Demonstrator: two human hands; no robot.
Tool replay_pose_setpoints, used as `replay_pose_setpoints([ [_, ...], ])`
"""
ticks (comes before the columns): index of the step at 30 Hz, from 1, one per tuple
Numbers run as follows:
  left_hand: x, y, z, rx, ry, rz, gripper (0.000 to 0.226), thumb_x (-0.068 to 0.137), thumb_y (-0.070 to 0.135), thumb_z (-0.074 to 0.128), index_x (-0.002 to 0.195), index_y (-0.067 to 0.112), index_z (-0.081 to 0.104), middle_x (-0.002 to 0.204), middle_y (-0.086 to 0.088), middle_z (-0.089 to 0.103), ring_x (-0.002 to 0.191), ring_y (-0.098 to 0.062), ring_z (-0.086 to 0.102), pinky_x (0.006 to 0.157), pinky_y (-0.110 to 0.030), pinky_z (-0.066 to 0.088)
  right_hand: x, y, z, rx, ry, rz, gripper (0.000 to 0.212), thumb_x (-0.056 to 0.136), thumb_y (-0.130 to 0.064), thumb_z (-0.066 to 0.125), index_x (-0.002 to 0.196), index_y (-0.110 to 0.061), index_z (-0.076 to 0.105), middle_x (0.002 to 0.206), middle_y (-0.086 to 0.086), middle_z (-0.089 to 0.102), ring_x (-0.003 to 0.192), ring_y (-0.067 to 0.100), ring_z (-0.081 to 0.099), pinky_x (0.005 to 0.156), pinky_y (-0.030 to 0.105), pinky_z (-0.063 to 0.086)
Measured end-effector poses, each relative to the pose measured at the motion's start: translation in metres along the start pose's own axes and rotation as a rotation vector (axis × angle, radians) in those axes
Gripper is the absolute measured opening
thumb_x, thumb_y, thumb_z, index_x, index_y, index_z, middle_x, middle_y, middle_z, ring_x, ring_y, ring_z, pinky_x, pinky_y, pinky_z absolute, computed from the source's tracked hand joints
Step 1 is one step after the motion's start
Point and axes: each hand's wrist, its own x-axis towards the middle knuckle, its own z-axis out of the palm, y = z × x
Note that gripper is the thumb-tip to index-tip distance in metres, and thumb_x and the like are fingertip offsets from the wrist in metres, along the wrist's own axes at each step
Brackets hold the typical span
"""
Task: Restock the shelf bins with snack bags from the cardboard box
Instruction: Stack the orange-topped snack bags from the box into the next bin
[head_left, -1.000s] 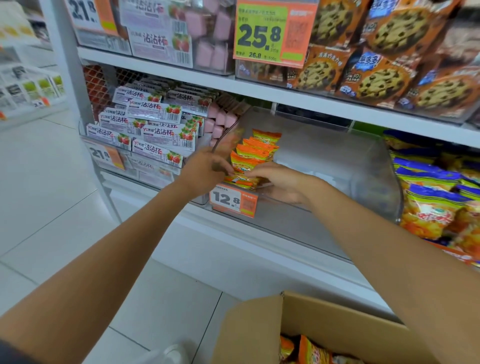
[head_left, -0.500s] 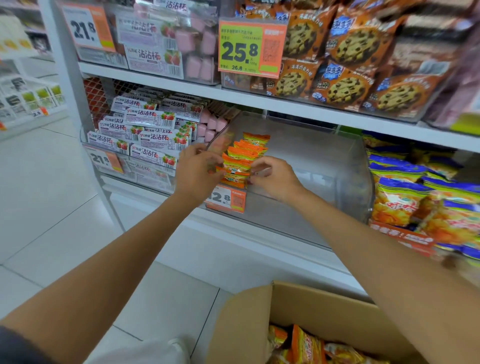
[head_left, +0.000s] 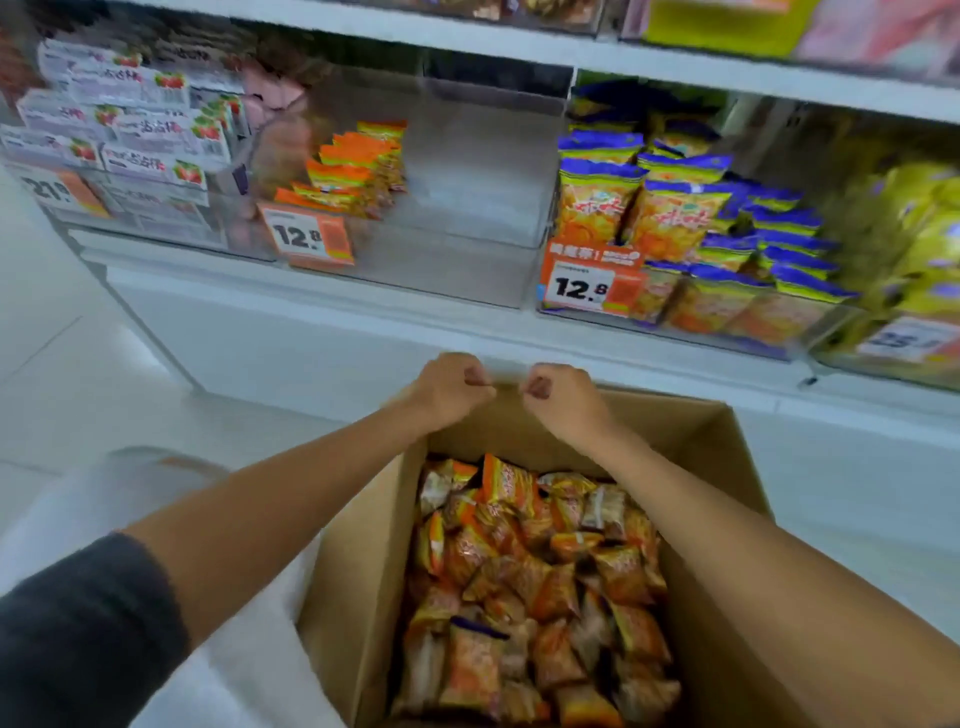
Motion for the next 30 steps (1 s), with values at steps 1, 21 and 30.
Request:
replay_pose_setpoints([
  [1,-0.003,-0.009,0.019,0.025,-0.049,-0.037,0.005,0.085,0.020,0.072,0.087,0.014,0.071,0.092,0.003,0.069,0.088,-0.011,0.062,0.084,-0.027,0.050,-0.012,0.018,0.003,-0.024,-0.055,0.041,0.011,0.087,-0.014,0.062,0.085,-0.023,0.068,0.092,-0.007,0.067,0.082,0.010,0.062,0.078,0.031,0.053],
  [21,0.039,-0.107,0.216,0.208,-0.155,-0.608,0.078,0.079,0.046,0.077,0.137,0.006,0.043,0.138,-0.013,0.053,0.125,-0.036,0.052,0.100,-0.047,0.046,-0.070,0.205,0.060,0.190,-0.184,0.549,0.007,0.090,-0.009,0.064,0.087,-0.014,0.069,0.105,0.003,0.062,0.098,0.019,0.060,0.080,0.028,0.047],
  [30,-0.005,-0.089,0.163,-0.170,-0.116,-0.560,0.074,0.075,0.021,0.084,0.138,0.013,0.046,0.131,-0.005,0.056,0.120,-0.026,0.055,0.099,-0.041,0.049,-0.039,0.203,0.080,-0.028,-0.193,0.364,0.057,0.090,-0.011,0.065,0.143,-0.015,0.045,0.150,0.006,0.041,0.140,0.025,0.034,0.115,0.037,0.029],
])
